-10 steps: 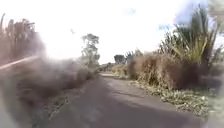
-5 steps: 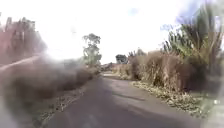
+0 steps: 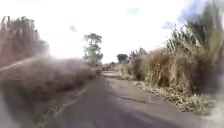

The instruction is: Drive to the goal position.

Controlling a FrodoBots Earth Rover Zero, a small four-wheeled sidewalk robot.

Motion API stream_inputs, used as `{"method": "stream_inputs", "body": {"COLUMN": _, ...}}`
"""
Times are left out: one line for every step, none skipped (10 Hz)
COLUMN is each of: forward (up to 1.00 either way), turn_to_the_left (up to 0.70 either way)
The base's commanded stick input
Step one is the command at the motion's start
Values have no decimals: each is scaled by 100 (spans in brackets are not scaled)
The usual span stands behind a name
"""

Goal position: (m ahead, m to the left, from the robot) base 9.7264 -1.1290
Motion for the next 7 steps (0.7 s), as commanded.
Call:
{"method": "stream_inputs", "body": {"forward": 50, "turn_to_the_left": 1}}
{"method": "stream_inputs", "body": {"forward": 50, "turn_to_the_left": 1}}
{"method": "stream_inputs", "body": {"forward": 50, "turn_to_the_left": 1}}
{"method": "stream_inputs", "body": {"forward": 50, "turn_to_the_left": 1}}
{"method": "stream_inputs", "body": {"forward": 50, "turn_to_the_left": 1}}
{"method": "stream_inputs", "body": {"forward": 50, "turn_to_the_left": 1}}
{"method": "stream_inputs", "body": {"forward": 50, "turn_to_the_left": 1}}
